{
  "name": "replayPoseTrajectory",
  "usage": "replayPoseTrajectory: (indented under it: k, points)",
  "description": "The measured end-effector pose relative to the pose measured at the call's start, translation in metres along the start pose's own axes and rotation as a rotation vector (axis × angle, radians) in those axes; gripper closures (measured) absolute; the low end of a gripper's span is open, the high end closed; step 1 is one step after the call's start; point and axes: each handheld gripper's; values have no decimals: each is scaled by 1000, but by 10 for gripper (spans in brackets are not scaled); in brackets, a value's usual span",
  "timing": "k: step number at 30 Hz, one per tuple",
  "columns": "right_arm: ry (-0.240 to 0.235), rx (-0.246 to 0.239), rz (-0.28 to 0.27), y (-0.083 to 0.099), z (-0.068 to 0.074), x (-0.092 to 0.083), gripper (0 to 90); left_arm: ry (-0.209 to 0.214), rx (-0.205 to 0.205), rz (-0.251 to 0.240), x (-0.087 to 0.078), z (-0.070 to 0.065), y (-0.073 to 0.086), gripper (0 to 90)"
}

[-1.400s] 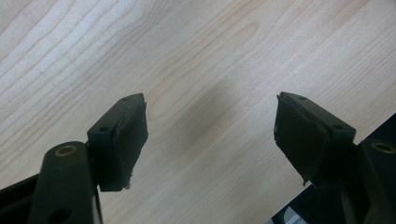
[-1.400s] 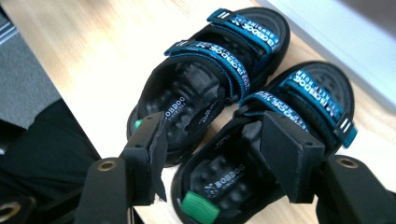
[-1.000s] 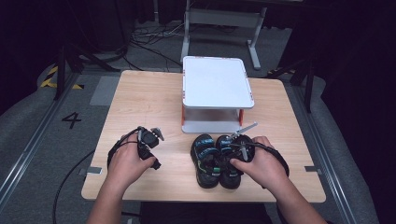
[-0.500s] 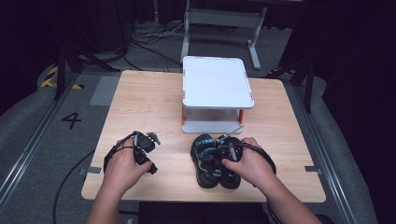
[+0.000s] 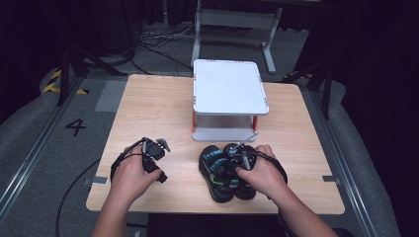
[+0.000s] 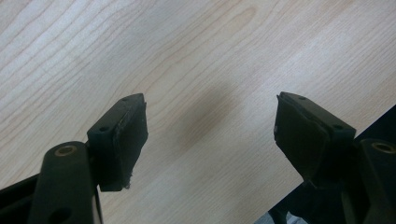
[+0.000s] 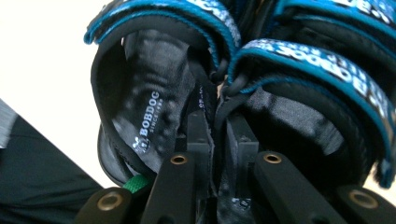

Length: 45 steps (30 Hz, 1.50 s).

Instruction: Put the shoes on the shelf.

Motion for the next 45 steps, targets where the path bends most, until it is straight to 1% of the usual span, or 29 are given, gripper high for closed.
replayPoseTrajectory:
  k: [2,3,5,6,7,9,10,11,12,13,16,17,18,19,20,21,22,24,27,28,29,30,32,35,36,37,41,45]
  points:
    - [-19,19,-11,1,-2,-2,826,-4,-4,-7,0,0,-1,267]
    - [-20,24,-20,1,-4,-2,826,-4,-4,-7,0,0,-1,267]
    - [-13,33,-37,-1,-6,-5,827,2,7,-6,0,2,-3,267]
    - [-7,37,-49,-2,-7,-7,827,2,7,-6,0,2,-3,267]
    - [2,35,-59,-4,-7,-9,827,4,-2,-15,-2,3,-4,267]
    - [8,44,-84,-9,-8,-14,828,0,5,-19,-3,4,-6,267]
    - [8,44,-84,-9,-8,-14,828,0,5,-19,-3,4,-6,267]
    - [12,45,-91,-13,-10,-17,828,1,5,-17,-3,4,-7,267]
    - [19,52,-114,-20,-12,-23,828,4,11,-18,-2,4,-8,267]
    - [24,54,-122,-24,-13,-26,828,6,11,-18,-2,4,-9,267]
    - [50,68,-149,-39,-17,-29,829,5,17,-20,-2,4,-10,268]
    - [50,68,-149,-39,-17,-29,829,5,17,-20,-2,4,-10,268]
    - [64,84,-170,-50,-22,-28,829,5,18,-20,-2,4,-10,268]
    - [69,94,-183,-55,-24,-27,829,10,14,-23,-3,5,-9,268]
    - [78,104,-195,-60,-27,-25,830,5,12,-25,-4,5,-9,268]
    - [78,104,-195,-60,-27,-25,830,5,12,-25,-4,5,-9,268]
    - [86,113,-203,-67,-30,-23,830,7,18,-27,-4,6,-9,268]
    - [107,123,-220,-76,-35,-19,830,9,16,-31,-5,7,-9,268]
    - [134,162,-240,-87,-44,-12,830,10,14,-32,-6,7,-10,268]
    - [148,185,-245,-91,-49,-8,829,11,17,-31,-5,7,-10,268]
    - [162,189,-252,-94,-52,-4,830,11,17,-31,-5,7,-10,268]
    - [178,202,-255,-97,-54,0,830,17,27,-34,-5,7,-11,268]
    - [195,213,-271,-101,-56,5,830,16,23,-33,-6,7,-12,269]
    - [198,241,-293,-105,-58,14,830,21,26,-43,-7,8,-12,268]
    - [204,241,-304,-106,-58,17,830,21,25,-45,-7,8,-12,268]
    - [208,250,-309,-107,-58,20,830,21,27,-45,-8,9,-13,268]
    - [240,269,-341,-110,-57,28,830,20,27,-47,-6,9,-13,268]
    - [282,286,-392,-112,-55,32,831,24,32,-35,-4,9,-14,268]
Point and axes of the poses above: each handheld gripper's, and its own axes: x roughly forward along the jaws, y roughly out of its underside, z roughly to its left, and after that the axes turned 7 degrees about -z, right-handed
